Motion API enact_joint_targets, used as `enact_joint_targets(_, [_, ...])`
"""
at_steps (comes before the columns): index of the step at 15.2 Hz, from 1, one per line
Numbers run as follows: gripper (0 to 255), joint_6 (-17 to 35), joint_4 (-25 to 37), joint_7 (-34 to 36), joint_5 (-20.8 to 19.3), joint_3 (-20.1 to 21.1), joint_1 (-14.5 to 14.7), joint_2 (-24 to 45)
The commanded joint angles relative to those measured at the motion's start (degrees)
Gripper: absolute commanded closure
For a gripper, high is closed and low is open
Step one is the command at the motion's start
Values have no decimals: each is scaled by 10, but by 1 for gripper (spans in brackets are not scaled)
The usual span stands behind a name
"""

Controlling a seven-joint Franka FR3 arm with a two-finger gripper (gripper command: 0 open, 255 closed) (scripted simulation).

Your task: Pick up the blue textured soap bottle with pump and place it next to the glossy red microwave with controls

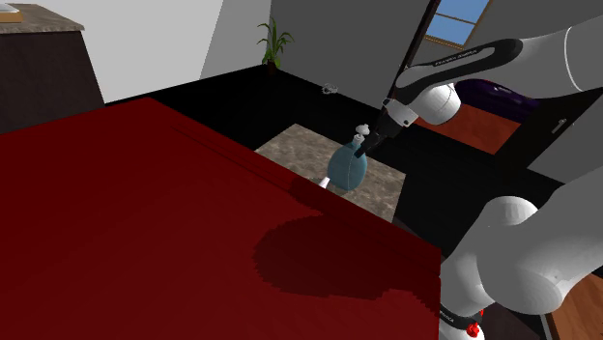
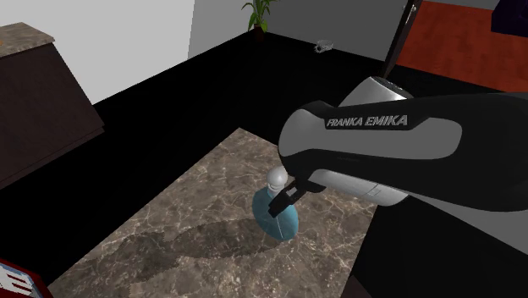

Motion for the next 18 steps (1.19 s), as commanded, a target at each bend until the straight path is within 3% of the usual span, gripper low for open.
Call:
enact_joint_targets(1, [0,0,0,0,0,0,0,0])
enact_joint_targets(2, [0,0,0,0,0,0,0,0])
enact_joint_targets(3, [255,0,0,0,0,0,0,0])
enact_joint_targets(12, [255,0,0,0,0,0,0,0])
enact_joint_targets(18, [255,-42,18,42,-38,21,-19,-36])
